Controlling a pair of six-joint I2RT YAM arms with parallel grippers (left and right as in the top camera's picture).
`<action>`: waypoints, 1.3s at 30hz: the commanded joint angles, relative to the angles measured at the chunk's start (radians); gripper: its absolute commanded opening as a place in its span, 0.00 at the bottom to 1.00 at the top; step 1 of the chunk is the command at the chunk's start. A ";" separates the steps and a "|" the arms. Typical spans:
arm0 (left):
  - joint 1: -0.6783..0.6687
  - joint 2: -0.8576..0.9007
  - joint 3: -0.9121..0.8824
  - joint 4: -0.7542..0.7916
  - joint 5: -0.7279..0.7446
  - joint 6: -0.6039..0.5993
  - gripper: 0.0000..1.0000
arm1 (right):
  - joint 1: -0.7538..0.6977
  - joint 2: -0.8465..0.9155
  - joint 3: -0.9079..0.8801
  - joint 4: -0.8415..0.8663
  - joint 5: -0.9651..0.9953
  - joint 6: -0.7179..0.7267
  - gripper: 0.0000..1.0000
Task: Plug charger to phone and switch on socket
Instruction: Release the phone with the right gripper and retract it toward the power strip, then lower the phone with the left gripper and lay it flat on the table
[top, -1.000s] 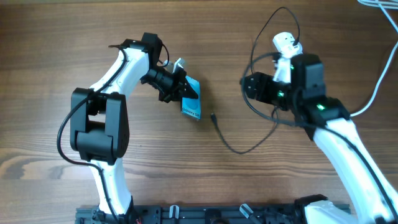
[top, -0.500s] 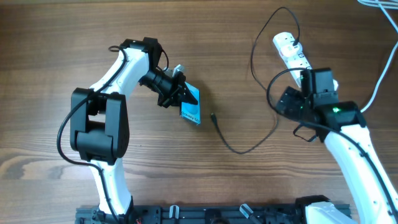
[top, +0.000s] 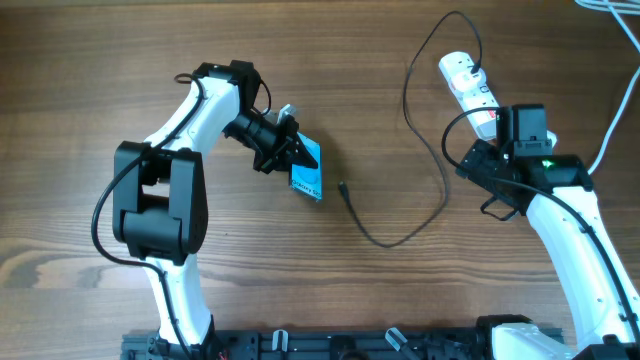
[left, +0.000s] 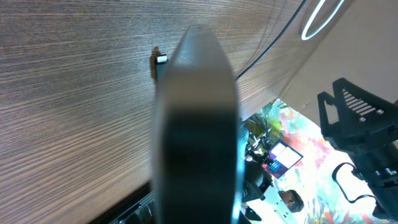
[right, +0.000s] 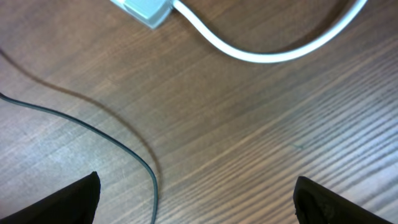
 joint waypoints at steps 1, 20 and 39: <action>-0.002 -0.034 0.016 -0.005 0.039 0.002 0.04 | -0.002 0.010 0.011 0.043 0.017 -0.018 1.00; -0.135 -0.034 0.016 -0.189 0.039 -0.093 0.04 | -0.002 0.010 0.011 0.072 0.017 -0.017 1.00; -0.275 -0.034 0.016 -0.334 0.389 -0.093 0.04 | -0.002 0.010 0.011 0.072 0.017 -0.017 1.00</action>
